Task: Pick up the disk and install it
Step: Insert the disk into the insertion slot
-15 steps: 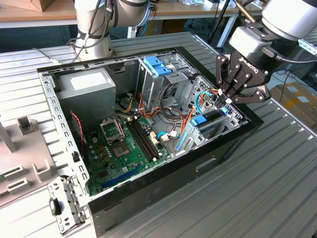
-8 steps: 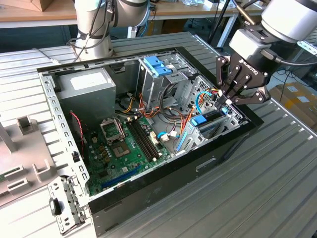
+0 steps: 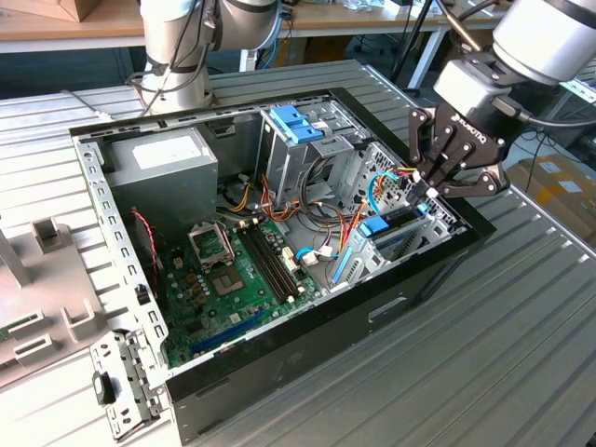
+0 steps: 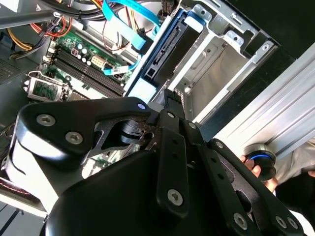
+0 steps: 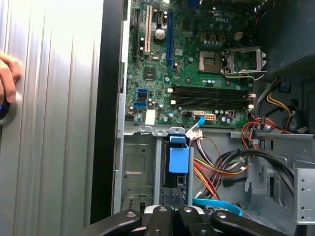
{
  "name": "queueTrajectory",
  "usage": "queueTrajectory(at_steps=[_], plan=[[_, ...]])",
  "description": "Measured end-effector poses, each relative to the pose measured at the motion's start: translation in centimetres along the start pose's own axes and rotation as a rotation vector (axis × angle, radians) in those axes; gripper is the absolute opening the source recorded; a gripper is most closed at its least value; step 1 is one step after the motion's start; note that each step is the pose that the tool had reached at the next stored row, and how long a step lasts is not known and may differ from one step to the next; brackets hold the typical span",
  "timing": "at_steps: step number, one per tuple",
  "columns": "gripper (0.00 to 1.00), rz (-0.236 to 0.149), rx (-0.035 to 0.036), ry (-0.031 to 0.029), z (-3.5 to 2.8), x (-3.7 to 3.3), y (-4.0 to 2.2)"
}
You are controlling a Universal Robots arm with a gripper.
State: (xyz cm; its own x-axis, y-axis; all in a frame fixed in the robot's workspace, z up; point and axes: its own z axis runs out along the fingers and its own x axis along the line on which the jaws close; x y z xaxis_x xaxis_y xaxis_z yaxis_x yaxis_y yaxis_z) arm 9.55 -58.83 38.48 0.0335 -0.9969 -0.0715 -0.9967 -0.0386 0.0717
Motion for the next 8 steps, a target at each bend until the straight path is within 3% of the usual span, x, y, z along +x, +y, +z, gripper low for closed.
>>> queueTrajectory(at_steps=[8], plan=[[0.11, 0.000, 0.0000, 0.0000, 0.44, 0.07, -0.81]])
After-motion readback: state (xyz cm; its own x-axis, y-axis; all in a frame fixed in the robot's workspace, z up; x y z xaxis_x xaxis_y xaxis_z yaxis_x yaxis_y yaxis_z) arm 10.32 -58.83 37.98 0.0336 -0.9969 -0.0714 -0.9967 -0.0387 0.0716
